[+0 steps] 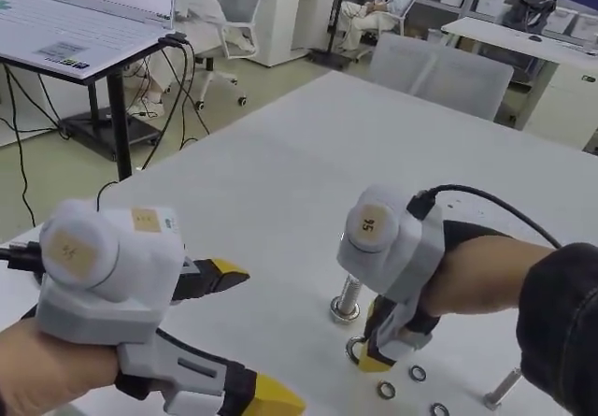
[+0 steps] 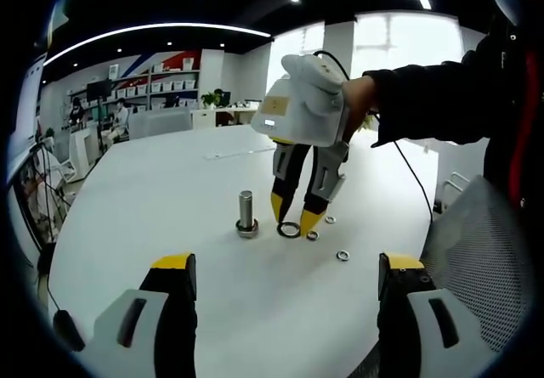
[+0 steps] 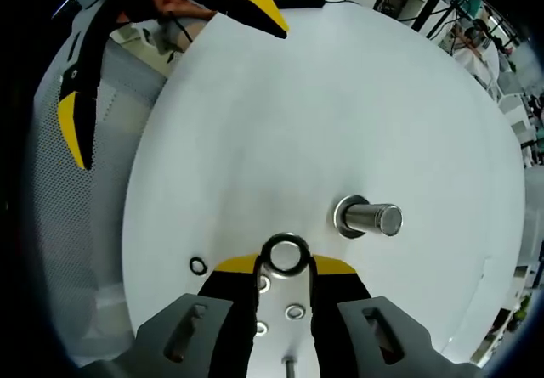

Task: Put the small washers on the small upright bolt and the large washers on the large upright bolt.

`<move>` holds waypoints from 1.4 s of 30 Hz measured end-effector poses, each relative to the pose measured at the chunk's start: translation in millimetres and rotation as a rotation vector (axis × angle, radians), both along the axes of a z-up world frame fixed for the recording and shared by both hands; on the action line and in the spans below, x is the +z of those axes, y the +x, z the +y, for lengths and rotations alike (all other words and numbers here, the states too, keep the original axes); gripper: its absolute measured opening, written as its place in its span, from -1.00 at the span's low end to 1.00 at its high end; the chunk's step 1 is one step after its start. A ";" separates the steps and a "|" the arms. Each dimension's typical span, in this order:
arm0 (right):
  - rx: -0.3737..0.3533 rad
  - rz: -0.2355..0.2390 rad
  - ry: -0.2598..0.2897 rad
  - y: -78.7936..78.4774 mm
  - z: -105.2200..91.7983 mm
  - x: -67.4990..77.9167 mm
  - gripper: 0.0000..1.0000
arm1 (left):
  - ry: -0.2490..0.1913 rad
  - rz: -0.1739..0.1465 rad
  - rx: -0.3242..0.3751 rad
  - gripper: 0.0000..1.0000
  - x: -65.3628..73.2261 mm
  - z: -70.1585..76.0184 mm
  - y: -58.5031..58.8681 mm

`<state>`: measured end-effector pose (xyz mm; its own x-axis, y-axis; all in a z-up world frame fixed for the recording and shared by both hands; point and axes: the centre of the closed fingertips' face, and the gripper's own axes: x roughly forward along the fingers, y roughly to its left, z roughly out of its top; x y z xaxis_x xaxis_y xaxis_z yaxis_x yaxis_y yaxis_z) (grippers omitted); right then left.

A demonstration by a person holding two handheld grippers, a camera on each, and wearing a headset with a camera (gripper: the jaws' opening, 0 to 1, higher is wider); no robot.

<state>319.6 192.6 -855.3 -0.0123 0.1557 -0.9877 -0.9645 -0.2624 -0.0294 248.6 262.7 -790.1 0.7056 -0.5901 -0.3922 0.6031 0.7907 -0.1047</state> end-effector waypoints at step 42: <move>0.048 -0.117 0.062 34.7 35.3 66.0 -0.54 | -0.010 -0.005 -0.001 0.77 0.0 -0.2 -1.3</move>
